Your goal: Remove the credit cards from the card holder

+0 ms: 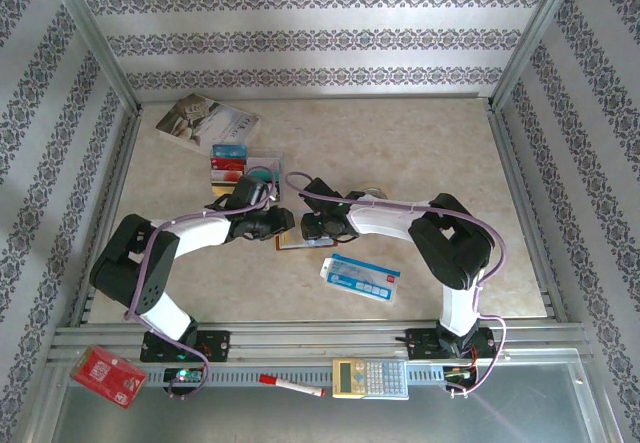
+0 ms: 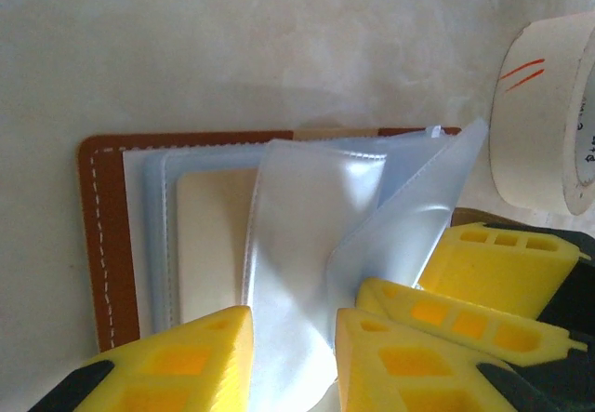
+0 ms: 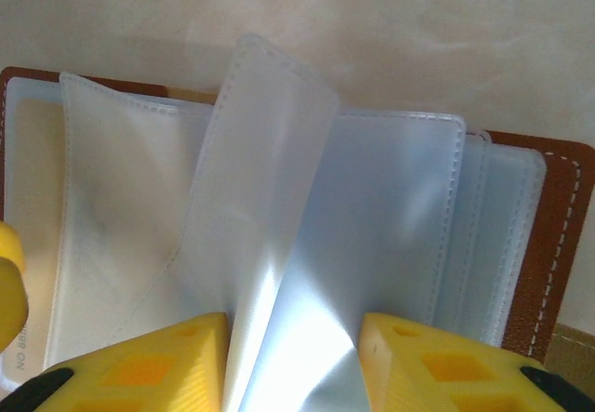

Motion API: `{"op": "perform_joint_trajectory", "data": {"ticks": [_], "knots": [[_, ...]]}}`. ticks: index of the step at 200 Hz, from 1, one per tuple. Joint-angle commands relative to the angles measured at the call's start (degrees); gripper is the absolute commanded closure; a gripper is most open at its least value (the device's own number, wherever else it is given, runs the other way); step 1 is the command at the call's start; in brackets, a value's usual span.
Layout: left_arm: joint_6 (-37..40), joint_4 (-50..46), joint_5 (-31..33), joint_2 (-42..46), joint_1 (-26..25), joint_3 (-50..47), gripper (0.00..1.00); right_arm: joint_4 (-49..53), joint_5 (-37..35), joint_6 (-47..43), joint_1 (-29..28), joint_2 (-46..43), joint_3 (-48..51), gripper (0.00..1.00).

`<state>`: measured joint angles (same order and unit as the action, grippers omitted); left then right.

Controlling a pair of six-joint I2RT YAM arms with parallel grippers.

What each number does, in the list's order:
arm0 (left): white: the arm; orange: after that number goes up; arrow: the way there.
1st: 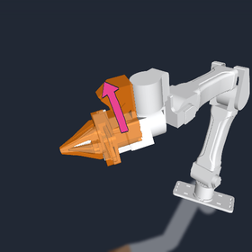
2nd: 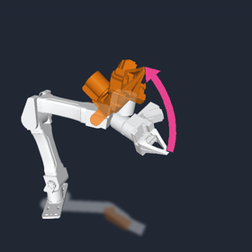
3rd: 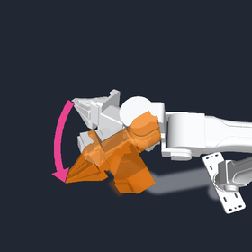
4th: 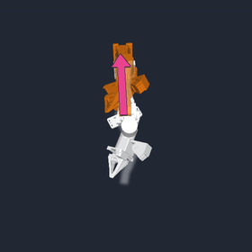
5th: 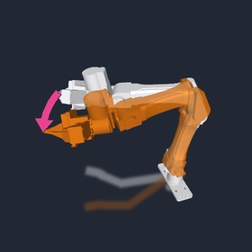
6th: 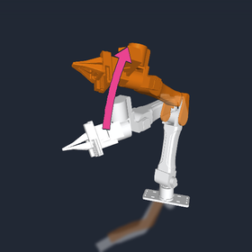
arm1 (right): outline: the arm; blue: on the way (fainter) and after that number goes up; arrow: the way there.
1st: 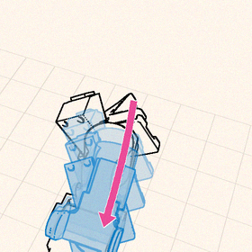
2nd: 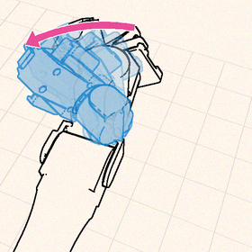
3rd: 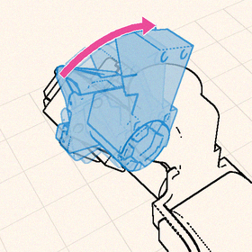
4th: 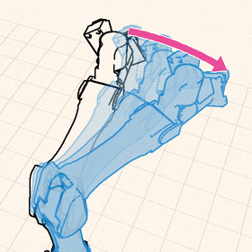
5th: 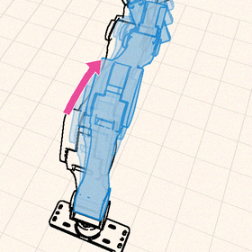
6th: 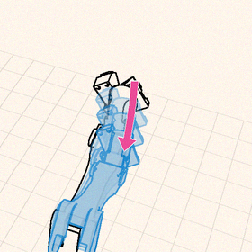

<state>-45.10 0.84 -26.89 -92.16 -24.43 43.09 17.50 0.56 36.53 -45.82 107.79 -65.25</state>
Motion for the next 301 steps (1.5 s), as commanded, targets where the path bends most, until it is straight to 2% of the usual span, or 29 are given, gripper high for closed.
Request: {"op": "perform_joint_trajectory", "data": {"ticks": [1,52,69,93,119,136,177,245,278,286,301], "knots": [[-0.2,-3.8,1.7,-1.2,-0.8,1.7,0.69,1.0,1.8,1.1,0.7,0.8,2.6,0.56],[-0.9,-7.3,3.1,-3.8,-0.9,2.3,0.68,-3.6,4.6,2.8,2.3,-3.5,5.8,0.55],[-0.6,-7.4,3.0,-4.3,-0.8,2.2,0.71,-5.3,5.0,3.0,2.7,-7.0,6.6,0.54],[0.0,-8.5,3.2,-4.7,-0.8,2.6,0.76,-5.6,3.2,2.7,3.2,-12.1,6.6,0.53],[0.5,-9.3,3.3,-5.1,-0.9,3.0,0.78,-4.7,-0.8,3.2,3.2,-15.9,6.3,0.53],[0.6,-9.3,3.0,-5.2,-0.8,3.1,0.78,-4.9,-0.1,2.2,2.8,-16.6,6.0,0.54],[0.8,-9.2,2.8,-5.4,-0.9,3.1,0.83,-1.1,1.4,-1.0,-0.4,-10.1,0.9,0.57],[0.7,-8.9,2.8,-5.1,-0.8,2.7,0.88,0.6,4.9,-0.4,-0.4,-0.9,-1.6,0.57],[0.5,-8.5,2.6,-3.8,-0.8,2.4,0.88,3.6,4.1,-1.3,-0.4,2.2,-3.0,0.56],[0.5,-8.7,2.6,-3.2,-0.9,2.6,0.88,4.3,3.4,-1.3,-0.4,2.7,-3.2,0.57],[0.4,-8.8,2.4,-1.4,-0.8,2.6,0.86,5.7,1.8,-1.4,-0.4,3.5,-3.4,0.65]]}}
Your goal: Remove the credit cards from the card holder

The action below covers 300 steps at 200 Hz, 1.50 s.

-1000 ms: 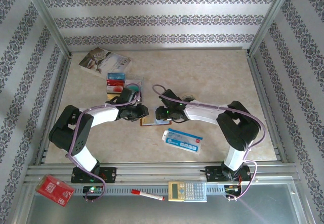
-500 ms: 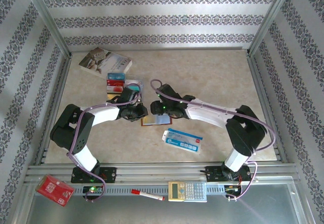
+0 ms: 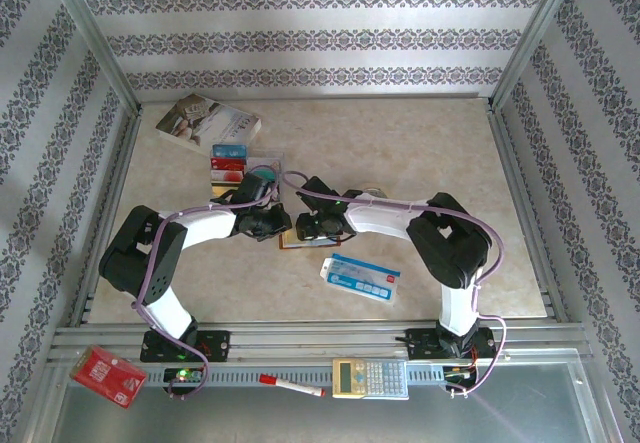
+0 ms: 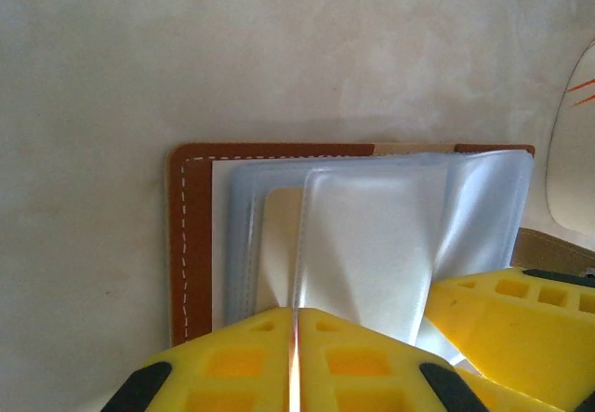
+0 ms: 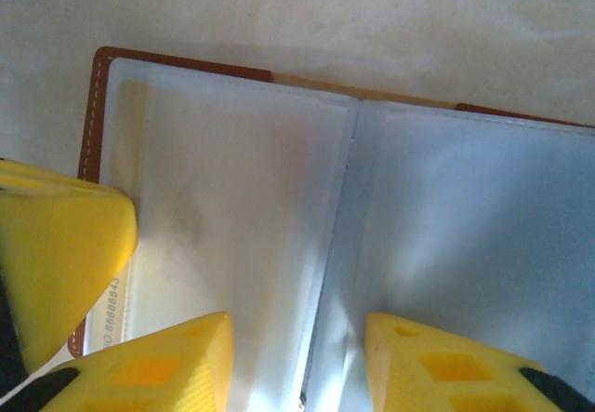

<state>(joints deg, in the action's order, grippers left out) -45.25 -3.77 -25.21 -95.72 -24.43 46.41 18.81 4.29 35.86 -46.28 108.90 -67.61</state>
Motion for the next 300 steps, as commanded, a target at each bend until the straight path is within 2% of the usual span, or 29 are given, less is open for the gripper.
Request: {"op": "perform_joint_trajectory", "data": {"ticks": [1,34,97,139,203,236,300], "knots": [[0.5,-4.2,0.6,2.3,-0.8,-0.7,0.86,4.5,-2.0,-0.7,0.1,2.4,-1.0,0.65],[1.9,-8.6,1.7,5.1,-0.9,0.8,0.79,6.0,-4.0,-0.2,0.1,3.0,-0.6,0.73],[0.1,-5.3,-5.5,4.7,-2.1,-0.3,0.74,3.3,-1.2,0.6,0.6,2.4,0.5,0.73],[-0.6,-3.6,-3.8,2.4,-2.3,-0.4,0.74,1.7,0.4,0.9,1.1,1.3,1.1,0.73],[-4.8,8.5,-10.0,-1.3,-2.4,-2.1,0.75,-7.0,4.7,2.2,3.2,-9.4,6.4,0.74],[-5.9,11.9,-12.8,-0.4,-2.4,-2.3,0.74,-10.8,2.7,4.6,5.1,-16.2,10.8,0.73],[-5.9,13.6,-13.1,0.6,-5.1,-0.1,0.68,-11.9,-1.7,5.8,8.3,-24.6,16.4,0.7]]}}
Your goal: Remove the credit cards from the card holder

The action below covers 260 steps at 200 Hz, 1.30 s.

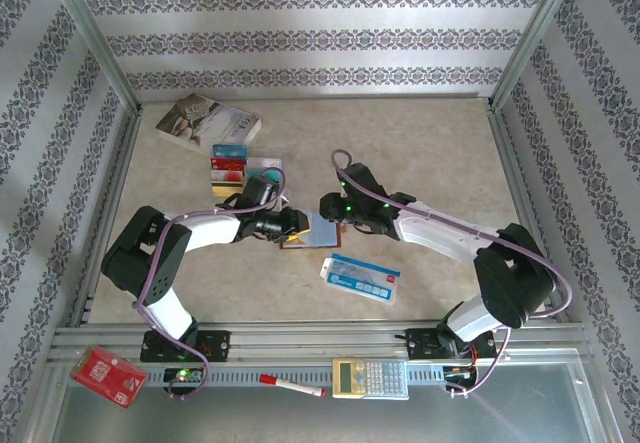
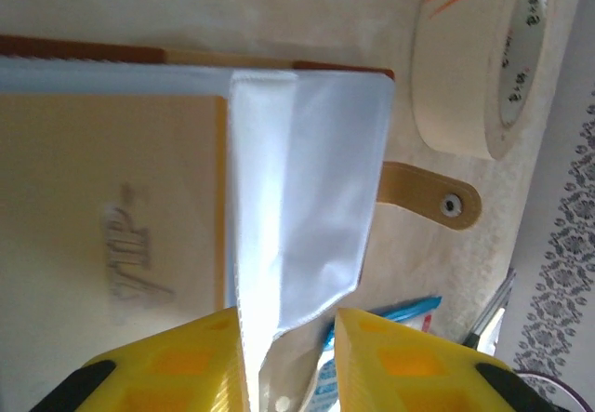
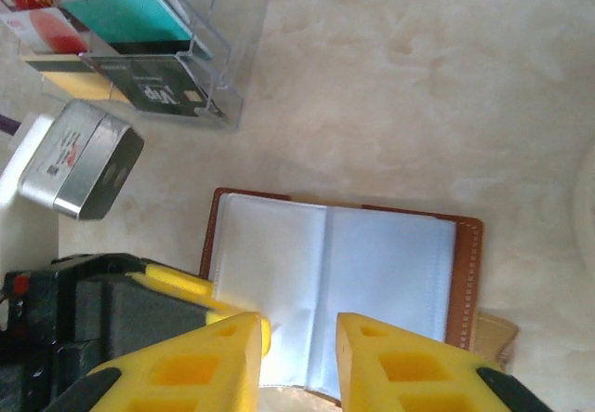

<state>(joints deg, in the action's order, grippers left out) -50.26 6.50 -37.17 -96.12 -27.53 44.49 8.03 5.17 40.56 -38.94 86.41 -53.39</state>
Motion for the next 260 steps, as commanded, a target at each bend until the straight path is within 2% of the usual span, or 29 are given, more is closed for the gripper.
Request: {"op": "perform_joint_trajectory", "data": {"ticks": [1,40,67,100,135,163,184,218,260], "knots": [[-0.9,3.4,-1.2,1.0,-2.0,1.9,0.68,-1.2,-2.5,1.2,1.0,-2.2,2.3,0.7],[-1.9,7.2,-2.3,-2.8,-3.6,4.1,0.62,-3.1,-2.6,2.2,1.9,-3.6,4.2,0.65],[0.0,3.7,-2.3,-3.9,-3.7,6.5,0.61,-3.2,-2.2,2.3,1.9,-3.9,4.2,0.63],[2.2,0.6,0.5,-1.0,-2.8,6.1,0.58,-3.4,-1.2,2.5,1.9,-3.3,4.2,0.62],[3.6,-3.1,4.4,5.1,0.8,2.4,0.55,-4.8,6.0,2.1,1.5,0.6,2.1,0.59],[3.3,-5.8,7.8,8.3,4.1,-1.5,0.54,-6.4,13.3,3.8,-0.1,7.1,-1.2,0.57],[3.0,-6.7,9.1,8.7,4.8,-2.9,0.56,-7.6,13.6,6.8,-1.6,11.0,-2.5,0.58],[2.3,-6.3,9.5,7.3,4.8,-3.3,0.66,-9.1,13.3,10.7,-1.8,15.1,-3.1,0.69],[2.3,-5.0,9.0,5.0,4.8,-2.7,0.74,-9.7,12.6,11.5,-1.5,17.0,-3.2,0.75]]}}
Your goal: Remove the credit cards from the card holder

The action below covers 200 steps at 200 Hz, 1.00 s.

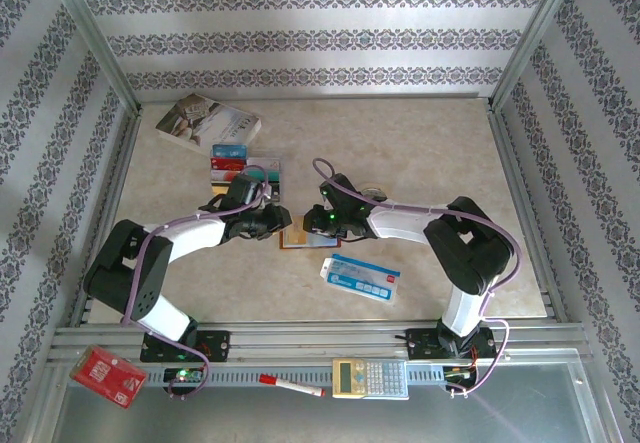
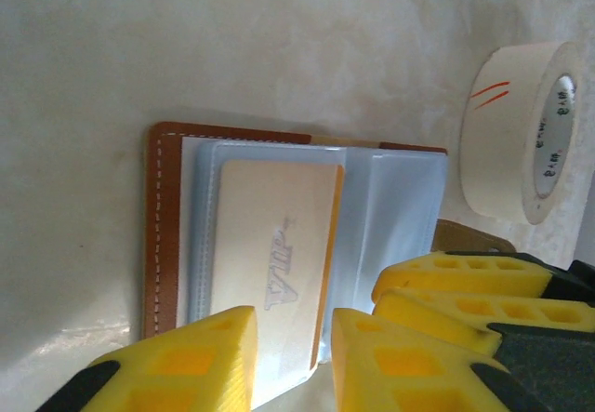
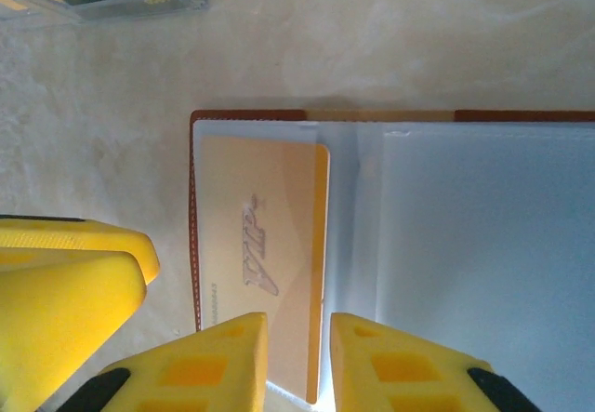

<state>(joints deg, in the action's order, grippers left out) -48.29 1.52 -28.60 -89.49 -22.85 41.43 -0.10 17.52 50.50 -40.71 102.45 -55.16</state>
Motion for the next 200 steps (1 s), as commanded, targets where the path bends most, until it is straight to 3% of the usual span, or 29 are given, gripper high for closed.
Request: {"op": "perform_joint_trajectory", "data": {"ticks": [1,71,200], "knots": [[0.4,0.0,0.5,-1.7,0.1,0.3,0.75,-1.5,0.2,1.6,0.3,1.0,-1.4,0.75],[1.0,-0.9,2.1,-2.0,0.1,-0.1,0.81,-2.8,2.1,1.4,1.2,2.7,-1.5,0.8],[1.7,-2.1,2.0,-4.2,0.1,-0.3,0.84,-4.1,3.4,1.3,2.2,3.9,-0.8,0.83]]}}
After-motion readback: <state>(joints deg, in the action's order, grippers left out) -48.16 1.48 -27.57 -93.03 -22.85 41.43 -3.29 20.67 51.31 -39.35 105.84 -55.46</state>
